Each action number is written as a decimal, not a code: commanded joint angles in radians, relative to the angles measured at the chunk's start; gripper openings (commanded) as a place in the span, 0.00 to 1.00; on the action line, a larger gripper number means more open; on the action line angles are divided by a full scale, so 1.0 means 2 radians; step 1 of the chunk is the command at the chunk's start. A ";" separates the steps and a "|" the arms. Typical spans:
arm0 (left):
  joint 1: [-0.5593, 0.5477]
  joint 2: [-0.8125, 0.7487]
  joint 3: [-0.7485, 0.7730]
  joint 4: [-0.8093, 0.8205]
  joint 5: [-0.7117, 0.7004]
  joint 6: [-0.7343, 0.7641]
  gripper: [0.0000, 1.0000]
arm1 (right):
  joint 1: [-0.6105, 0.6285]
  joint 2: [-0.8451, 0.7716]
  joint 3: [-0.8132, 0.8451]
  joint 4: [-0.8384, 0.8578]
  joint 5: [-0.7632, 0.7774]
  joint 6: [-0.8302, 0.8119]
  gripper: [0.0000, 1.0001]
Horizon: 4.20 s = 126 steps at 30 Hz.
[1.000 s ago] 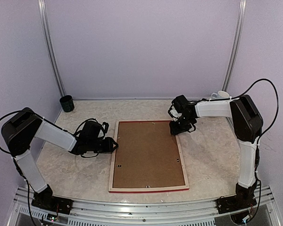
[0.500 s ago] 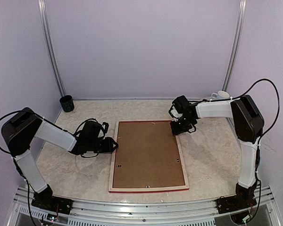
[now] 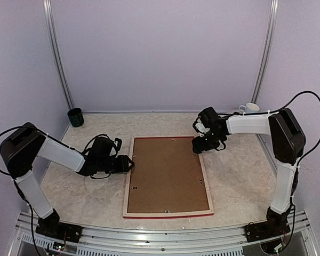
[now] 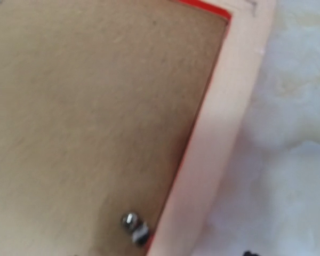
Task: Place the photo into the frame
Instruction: Press the fastener onto the backboard, then adjust the fastener on the backboard, then press the fastener onto the backboard.
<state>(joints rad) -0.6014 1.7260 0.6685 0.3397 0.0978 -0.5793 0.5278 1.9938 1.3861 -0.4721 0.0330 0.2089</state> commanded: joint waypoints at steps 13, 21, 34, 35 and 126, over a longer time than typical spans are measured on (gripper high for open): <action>0.005 -0.092 -0.028 -0.047 -0.089 -0.003 0.81 | 0.007 -0.206 -0.166 0.060 -0.049 0.054 0.83; -0.004 -0.057 0.039 -0.100 -0.101 0.024 0.79 | 0.008 -0.239 -0.230 0.072 -0.036 0.069 0.83; -0.005 0.020 0.122 -0.140 -0.117 0.065 0.70 | 0.008 -0.182 -0.265 0.118 -0.046 0.084 0.79; -0.005 0.023 0.124 -0.140 -0.118 0.068 0.70 | 0.008 -0.179 -0.267 0.121 -0.048 0.085 0.79; -0.079 -0.115 0.009 -0.145 -0.105 0.008 0.67 | 0.036 -0.296 -0.308 0.101 -0.093 0.105 0.61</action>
<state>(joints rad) -0.7311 1.5452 0.7189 0.0875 -0.0994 -0.5419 0.5747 1.4601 0.7940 -0.2310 -0.1505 0.4099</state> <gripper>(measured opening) 0.666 0.608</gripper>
